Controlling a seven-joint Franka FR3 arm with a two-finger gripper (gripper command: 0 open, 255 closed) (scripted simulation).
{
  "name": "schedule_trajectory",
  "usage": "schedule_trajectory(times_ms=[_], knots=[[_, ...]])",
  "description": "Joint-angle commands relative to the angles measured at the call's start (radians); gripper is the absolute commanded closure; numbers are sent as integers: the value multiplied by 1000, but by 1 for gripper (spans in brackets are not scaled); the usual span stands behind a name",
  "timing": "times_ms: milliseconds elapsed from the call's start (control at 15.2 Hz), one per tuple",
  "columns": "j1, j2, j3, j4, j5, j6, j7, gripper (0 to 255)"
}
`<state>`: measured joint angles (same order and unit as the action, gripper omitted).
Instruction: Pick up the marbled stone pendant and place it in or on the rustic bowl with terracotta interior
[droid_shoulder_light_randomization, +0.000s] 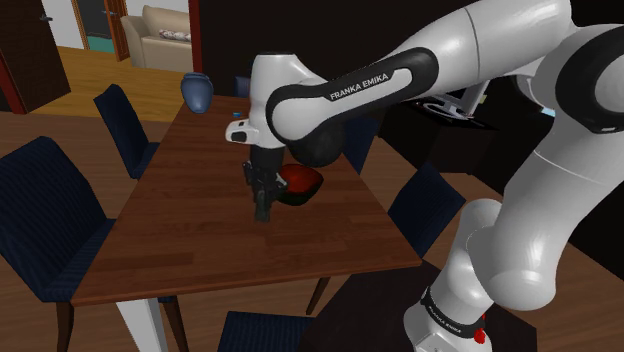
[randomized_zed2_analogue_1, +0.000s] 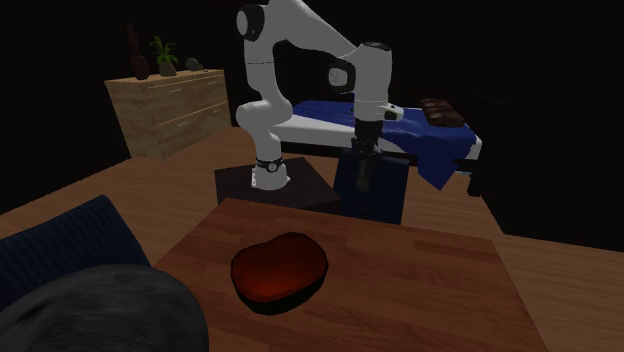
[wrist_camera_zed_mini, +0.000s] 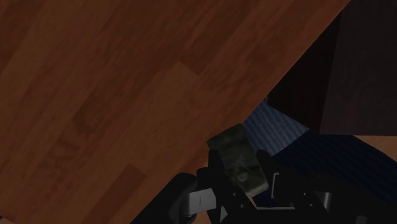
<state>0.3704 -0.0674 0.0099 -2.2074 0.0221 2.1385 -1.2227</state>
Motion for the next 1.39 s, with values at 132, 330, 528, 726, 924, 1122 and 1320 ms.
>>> schedule_trajectory(times_ms=[132,330,528,726,924,1122,1320], knots=[[-11,-10,-12,23,-1,-34,-22,255],[-46,2,-52,44,-5,-44,-94,255],[-80,22,-91,75,-6,-56,-167,255],[-115,51,-128,116,-5,-70,-239,255],[-149,88,-163,167,0,-86,-311,255],[-184,132,-196,229,9,-105,-382,255],[-221,185,-225,302,23,-128,-452,255]])
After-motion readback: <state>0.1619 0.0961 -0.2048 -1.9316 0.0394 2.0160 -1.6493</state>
